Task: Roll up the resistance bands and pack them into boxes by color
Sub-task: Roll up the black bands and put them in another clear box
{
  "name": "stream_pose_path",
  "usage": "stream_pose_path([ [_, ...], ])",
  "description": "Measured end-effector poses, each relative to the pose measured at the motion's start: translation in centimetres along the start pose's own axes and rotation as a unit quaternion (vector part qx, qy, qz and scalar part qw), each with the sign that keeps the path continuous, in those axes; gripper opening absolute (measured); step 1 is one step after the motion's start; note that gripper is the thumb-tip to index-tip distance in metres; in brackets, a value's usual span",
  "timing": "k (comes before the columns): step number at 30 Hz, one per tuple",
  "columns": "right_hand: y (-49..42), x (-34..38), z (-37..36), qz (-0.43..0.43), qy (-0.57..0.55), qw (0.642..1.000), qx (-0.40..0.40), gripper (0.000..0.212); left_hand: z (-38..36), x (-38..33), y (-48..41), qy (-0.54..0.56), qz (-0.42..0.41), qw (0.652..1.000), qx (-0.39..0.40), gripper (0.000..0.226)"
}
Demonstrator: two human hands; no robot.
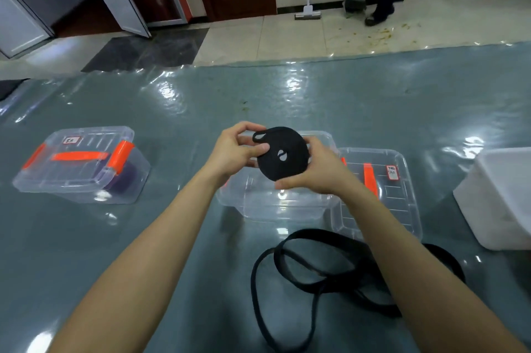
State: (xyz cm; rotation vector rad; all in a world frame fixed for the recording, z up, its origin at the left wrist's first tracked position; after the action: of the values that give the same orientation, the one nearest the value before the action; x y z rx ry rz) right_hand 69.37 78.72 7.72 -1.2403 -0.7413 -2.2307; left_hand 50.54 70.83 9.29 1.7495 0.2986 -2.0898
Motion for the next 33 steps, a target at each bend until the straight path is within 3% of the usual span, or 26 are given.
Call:
stream_pose_path([
  [3, -2.5, -1.5, -1.6, -0.011, 0.198, 0.98, -0.007, 0.121, -0.7, 4.1, -1.4, 0.029, 0.064, 0.997, -0.01, 0.034],
  [5, -4.0, -3.2, -2.6, -0.043, 0.26, 0.965, -0.011, 0.127, -1.3, 6.7, -1.8, 0.048, 0.108, 0.993, -0.021, 0.035],
  [12, -6.0, -6.3, -5.1, -0.09, 0.306, 0.948, -0.01, 0.106, -2.9, 12.0, -1.5, 0.083, 0.213, 0.973, -0.037, 0.034],
  [17, -6.8, -8.2, -7.0, -0.137, 0.337, 0.93, 0.048, 0.108, -3.9, 14.3, -1.6, 0.024, 0.295, 0.955, 0.002, 0.03],
  [23, -7.9, -9.6, -9.3, -0.167, 0.375, 0.905, 0.11, 0.095, -3.7, 15.7, -3.3, -0.193, 0.307, 0.928, 0.081, 0.038],
  [27, -8.7, -10.4, -9.8, -0.184, 0.414, 0.883, 0.122, 0.092, -4.0, 16.2, -4.5, -0.246, 0.294, 0.916, 0.116, 0.04],
  [32, -9.1, -11.5, -9.9, -0.232, 0.397, 0.88, 0.116, 0.124, -4.2, 16.5, -5.3, -0.263, 0.285, 0.912, 0.134, 0.042],
  [33, -9.1, -11.4, -9.9, -0.223, 0.41, 0.877, 0.114, 0.122, -4.3, 16.7, -5.3, -0.269, 0.284, 0.909, 0.142, 0.042],
])
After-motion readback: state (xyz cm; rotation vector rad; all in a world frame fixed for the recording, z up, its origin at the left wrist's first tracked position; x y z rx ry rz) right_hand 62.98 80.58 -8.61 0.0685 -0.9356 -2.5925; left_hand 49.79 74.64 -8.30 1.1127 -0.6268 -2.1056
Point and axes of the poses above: each hand's wrist, its own y-axis away from the middle knuckle, its own z-axis out of the back of the hand, x = y × z, the point moved 10 cm from there along -y, towards the middle knuckle, and after that the axes turned 5 degrees about -z, right-handed, at the moved point
